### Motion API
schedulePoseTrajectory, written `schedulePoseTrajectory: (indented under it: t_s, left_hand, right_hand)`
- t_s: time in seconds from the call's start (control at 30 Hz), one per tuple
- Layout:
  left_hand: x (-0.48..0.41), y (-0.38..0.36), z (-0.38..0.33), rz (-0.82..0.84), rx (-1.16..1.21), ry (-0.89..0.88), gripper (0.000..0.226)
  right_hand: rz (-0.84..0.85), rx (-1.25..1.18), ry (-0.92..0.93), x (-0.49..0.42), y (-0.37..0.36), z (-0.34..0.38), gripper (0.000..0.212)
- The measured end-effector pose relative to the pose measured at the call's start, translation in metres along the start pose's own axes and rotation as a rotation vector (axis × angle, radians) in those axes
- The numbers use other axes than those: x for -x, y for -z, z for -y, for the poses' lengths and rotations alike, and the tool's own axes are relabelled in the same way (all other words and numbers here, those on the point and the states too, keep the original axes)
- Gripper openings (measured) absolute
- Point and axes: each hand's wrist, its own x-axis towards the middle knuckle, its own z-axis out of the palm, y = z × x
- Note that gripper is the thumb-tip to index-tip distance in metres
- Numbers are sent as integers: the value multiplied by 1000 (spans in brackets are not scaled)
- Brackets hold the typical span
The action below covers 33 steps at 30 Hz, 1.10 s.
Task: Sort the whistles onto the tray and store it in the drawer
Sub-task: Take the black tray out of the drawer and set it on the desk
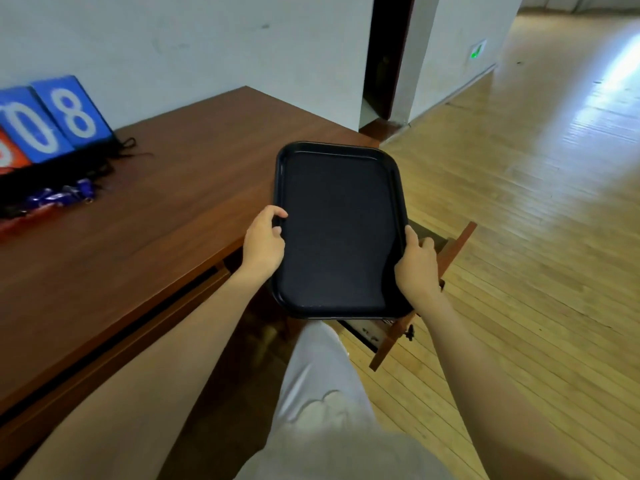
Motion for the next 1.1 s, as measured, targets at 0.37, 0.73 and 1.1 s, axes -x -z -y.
schedulePoseTrajectory:
  t_s: [0.37,0.73,1.1]
  left_hand:
    - [30,126,75,-285,-111,212,34]
    - [97,187,156,-470,-261,475,25]
    - [77,216,141,-102,-906,331,39]
  right_hand:
    - [256,53,391,-23,-82,138,52]
    - [351,229,706,11,-162,255,31]
    - [510,514,874,28,-189,326,47]
